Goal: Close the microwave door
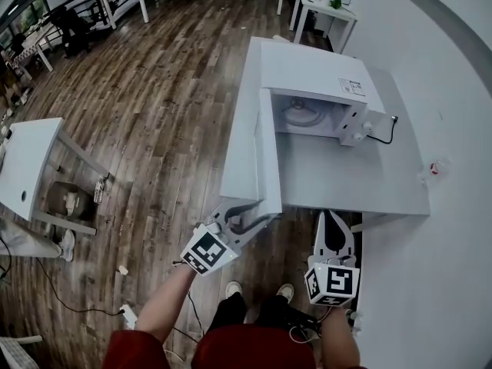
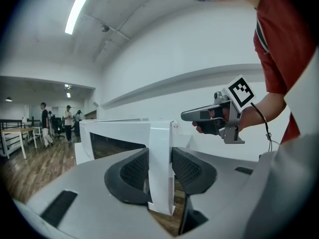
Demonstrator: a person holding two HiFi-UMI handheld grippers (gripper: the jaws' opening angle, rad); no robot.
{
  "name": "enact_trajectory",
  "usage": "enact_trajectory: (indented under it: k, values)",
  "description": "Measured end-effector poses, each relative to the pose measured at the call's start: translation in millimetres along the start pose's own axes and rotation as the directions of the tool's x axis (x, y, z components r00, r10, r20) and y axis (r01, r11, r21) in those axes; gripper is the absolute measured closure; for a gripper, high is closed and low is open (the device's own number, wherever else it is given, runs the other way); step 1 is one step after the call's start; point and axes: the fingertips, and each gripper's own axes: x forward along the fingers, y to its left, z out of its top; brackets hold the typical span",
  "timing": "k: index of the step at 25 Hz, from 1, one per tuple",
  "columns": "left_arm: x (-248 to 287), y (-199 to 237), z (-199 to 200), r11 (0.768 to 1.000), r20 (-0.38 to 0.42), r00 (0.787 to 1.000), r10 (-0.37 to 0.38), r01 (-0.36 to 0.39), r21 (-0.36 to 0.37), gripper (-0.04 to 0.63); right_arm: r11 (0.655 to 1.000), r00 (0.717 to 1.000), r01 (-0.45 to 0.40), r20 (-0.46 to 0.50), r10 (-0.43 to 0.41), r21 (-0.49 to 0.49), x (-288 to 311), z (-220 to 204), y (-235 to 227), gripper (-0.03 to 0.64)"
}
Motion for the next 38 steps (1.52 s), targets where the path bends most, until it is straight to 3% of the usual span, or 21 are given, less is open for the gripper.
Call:
enact_trajectory:
  k: [7,13,24,30,38]
  values:
    - [42,-19,10,0.997,-0.005,0.997,0.081,-0.081,-0.019,0.436,1.000,1.000,-0.014,0.022,0.014,0.010,-4,-4,-52,0.589]
    - [86,-32,20,0.977,-0.014,0.977,0.211,-0.211,-0.038,0.436,0.998,0.999,-0.034,0.015,0.033,0.061,-3,-16,-112,0.589]
    - [149,-34,29,0.912,-0.014,0.914,0.405,-0.405,-0.070,0.437,0.993,0.994,-0.108,0.040,0.106,0.055,4,-19,-192,0.589]
    - [181,-30,31,0.860,-0.025,0.864,0.504,-0.504,-0.079,0.437,0.988,0.989,-0.145,0.050,0.142,0.051,9,-24,-224,0.589]
    - [212,-28,38,0.812,-0.023,0.816,0.577,-0.577,-0.090,0.439,0.990,0.990,-0.131,0.062,0.128,0.051,14,-24,-251,0.589]
